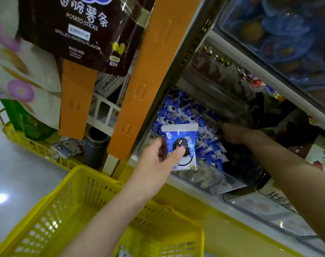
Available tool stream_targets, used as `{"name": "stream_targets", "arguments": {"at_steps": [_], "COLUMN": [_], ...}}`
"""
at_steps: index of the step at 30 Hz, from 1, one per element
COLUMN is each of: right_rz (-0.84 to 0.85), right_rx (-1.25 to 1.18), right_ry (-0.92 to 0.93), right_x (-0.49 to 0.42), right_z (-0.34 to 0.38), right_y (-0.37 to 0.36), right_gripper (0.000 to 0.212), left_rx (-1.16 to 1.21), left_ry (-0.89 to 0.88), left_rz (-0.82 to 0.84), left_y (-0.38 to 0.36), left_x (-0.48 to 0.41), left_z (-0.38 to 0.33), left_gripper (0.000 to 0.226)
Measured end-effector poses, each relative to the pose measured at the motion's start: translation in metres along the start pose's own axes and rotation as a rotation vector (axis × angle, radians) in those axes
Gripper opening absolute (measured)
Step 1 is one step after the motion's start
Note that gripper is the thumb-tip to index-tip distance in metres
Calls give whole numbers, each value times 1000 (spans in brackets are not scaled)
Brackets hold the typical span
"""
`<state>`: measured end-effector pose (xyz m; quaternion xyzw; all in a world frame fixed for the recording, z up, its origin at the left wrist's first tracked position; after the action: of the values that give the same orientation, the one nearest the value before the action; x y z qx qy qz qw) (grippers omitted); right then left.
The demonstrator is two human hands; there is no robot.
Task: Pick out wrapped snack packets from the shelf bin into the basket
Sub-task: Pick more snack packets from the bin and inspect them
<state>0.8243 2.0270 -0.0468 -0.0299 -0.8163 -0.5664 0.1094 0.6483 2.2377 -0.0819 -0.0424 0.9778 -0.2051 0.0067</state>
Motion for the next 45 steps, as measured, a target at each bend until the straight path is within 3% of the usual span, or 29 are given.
{"name": "stream_targets", "arguments": {"at_steps": [8,14,18,20,23,27,29,31,36,39,41,45], "right_rz": [-95,-624,-848,-790,-497,-295,-302,-314,-395,-182,-12,-49], "right_rx": [4,-166,-518,-898,-1325,-1287,-1210,-1205,-1319,-1383,-1435,-1516], "right_ry": [-90,-133,-42,-10,126,234,241,250,177,99,170,289], "right_x": [16,64,108,128,151,176,182,186,184,179,182,181], "right_z": [3,8,21,30,59,91,98,100,86,87,99,106], "right_y": [12,67,95,93,80,58,49,45,40,20,13,22], "right_gripper": [22,25,23,15,10,13,12,13,12,32,41,22], "left_rx": [-38,-101,-179,-194,-227,-55,-59,-120,-39,14,70,121], "left_ry": [8,-4,-2,22,51,194,272,196,113,105,103,87], "left_rz": [2,-55,-143,-194,-222,-27,-8,35,144,165,151,112], "left_y": [1,3,13,18,25,3,-4,-7,-9,-10,-10,-6], "left_x": [3,3,8,10,17,26,29,34,44,41,40,37], "left_z": [0,0,2,3,4,5,6,5,0,-3,-4,-8], "left_gripper": [12,7,6,8,17,49,42,29,42,48,50,49]}}
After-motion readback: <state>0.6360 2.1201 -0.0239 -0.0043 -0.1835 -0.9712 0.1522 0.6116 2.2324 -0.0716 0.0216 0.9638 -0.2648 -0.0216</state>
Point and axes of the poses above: each hand's wrist, its own x-axis away from the middle knuckle, its own y-axis out of the back of the hand, z = x × y, the point moved 7 cm from there along -x, towards the middle knuckle, and after that the axes turned 7 degrees about -z, right-handed, at the moved point
